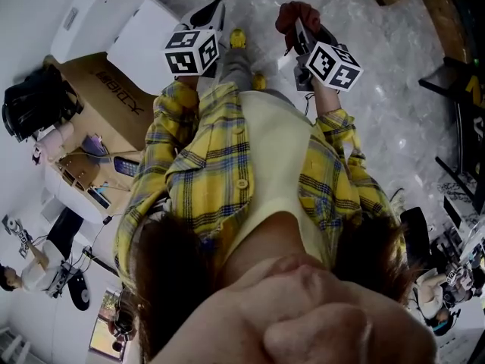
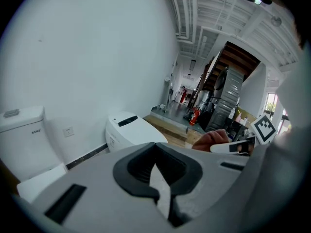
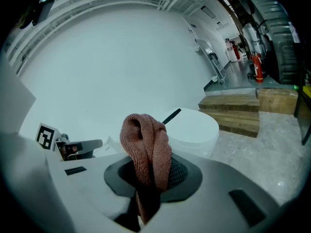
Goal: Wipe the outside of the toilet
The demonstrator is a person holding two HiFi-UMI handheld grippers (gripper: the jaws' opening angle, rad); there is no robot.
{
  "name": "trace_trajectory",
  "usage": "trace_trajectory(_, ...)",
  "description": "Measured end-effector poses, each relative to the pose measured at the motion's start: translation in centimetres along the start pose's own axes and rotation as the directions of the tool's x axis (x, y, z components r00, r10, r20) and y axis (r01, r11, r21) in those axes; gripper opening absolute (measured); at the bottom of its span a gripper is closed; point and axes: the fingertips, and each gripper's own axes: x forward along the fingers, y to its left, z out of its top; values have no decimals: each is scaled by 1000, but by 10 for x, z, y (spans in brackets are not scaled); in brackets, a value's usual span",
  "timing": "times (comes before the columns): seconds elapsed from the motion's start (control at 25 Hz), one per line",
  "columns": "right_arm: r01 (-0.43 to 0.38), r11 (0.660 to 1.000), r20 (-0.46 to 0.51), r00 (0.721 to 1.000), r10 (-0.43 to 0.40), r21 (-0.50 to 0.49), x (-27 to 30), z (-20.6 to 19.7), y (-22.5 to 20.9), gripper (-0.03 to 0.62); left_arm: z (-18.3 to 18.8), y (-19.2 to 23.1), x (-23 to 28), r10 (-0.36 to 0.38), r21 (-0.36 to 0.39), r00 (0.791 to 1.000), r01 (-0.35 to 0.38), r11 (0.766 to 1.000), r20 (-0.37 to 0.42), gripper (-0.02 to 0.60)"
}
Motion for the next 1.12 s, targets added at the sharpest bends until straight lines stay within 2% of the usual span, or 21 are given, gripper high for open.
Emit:
trace_trajectory(0.28,1,1000,-35,999,-2,-15,57,29,5,83,33,41,37,7,-28,1000,-7,1000,14,8)
trace_trajectory(0.6,-30,998,-77,997,26,-51,136,64,33,82,72,110,64,47,-62,998,-45,997,29,8)
trace_trajectory(0.76,-34,997,-101,994,28,-63,165,75,41,82,79,136,73,60,-80,998,-59,995,20,8)
trace_trajectory(1.12,-50,994,-147,989,35,-95,225,83,57,82,70,184,82,89,-113,996,-90,990,-12,8)
